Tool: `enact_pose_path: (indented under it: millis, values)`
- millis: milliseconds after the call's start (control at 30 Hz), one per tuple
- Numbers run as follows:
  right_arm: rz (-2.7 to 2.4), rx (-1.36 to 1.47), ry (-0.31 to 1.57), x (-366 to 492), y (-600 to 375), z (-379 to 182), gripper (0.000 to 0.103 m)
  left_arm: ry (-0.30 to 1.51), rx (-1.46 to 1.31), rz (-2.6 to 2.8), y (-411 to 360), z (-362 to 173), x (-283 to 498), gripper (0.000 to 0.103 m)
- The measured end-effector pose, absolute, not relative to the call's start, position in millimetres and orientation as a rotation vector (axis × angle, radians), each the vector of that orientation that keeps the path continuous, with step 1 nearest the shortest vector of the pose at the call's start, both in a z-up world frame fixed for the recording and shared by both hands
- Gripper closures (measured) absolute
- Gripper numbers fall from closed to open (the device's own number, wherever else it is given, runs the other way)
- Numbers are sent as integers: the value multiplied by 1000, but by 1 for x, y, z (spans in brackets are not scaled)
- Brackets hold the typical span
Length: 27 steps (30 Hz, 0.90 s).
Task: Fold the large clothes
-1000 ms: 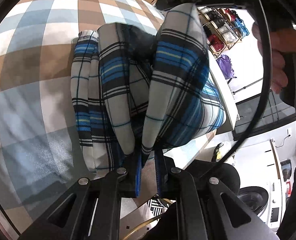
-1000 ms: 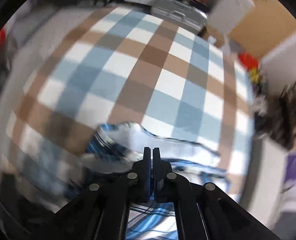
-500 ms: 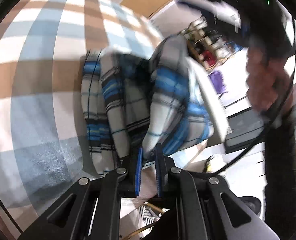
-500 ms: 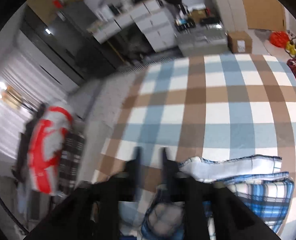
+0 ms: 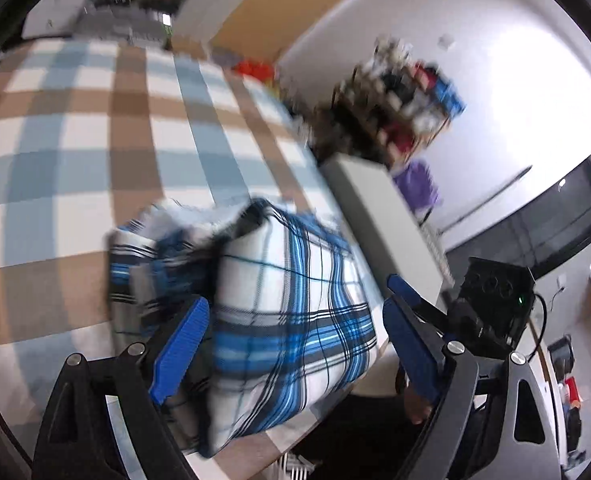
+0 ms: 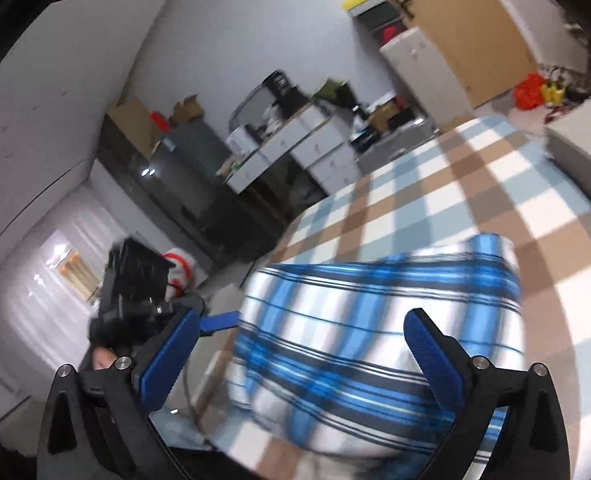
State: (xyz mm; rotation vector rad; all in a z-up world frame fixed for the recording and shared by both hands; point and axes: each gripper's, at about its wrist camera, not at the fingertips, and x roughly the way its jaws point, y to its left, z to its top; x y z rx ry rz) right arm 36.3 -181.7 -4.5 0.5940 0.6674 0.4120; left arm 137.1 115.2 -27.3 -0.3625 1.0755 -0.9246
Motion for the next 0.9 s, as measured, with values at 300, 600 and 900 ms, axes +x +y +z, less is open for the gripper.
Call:
enact_pose_path:
  millis: [300,600,900]
  values:
    - [587,992,836,54,-217,-58,0,1205,-333,-846,78,-43,165,94]
    - [716,1135,895,61,-217,-67,0,1179,-304,-743,94,-30,148,98]
    - [614,658,1022,67,-156,-54,0,1194,-386,-703,125,-80,157,95]
